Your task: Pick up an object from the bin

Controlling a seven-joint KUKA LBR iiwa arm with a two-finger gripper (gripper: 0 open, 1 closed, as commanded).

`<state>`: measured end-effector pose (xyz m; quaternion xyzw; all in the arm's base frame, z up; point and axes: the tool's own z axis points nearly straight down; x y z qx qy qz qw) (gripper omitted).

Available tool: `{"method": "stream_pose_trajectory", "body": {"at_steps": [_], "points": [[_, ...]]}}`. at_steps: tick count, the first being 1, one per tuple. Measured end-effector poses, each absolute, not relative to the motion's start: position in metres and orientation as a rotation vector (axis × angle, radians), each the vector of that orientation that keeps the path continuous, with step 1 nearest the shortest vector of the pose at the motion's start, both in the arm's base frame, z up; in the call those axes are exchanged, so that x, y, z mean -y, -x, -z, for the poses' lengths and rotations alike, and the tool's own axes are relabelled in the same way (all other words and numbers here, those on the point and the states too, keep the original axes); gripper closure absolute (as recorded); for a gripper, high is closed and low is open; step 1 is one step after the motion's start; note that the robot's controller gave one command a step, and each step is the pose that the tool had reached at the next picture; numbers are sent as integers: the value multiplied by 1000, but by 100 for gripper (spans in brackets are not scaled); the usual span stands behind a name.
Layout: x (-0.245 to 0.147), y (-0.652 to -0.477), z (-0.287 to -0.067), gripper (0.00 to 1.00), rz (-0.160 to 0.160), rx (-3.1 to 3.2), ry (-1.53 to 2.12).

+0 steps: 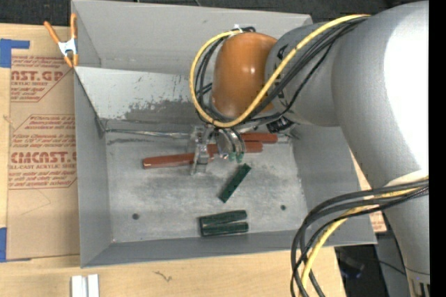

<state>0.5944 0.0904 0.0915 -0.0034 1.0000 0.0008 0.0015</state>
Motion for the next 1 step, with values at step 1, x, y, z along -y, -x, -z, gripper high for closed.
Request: {"method": "stream_pose_trajectory", "body": {"at_steps": [1], "points": [[-91, -596, -179, 100, -4, -3131, 11]]}}
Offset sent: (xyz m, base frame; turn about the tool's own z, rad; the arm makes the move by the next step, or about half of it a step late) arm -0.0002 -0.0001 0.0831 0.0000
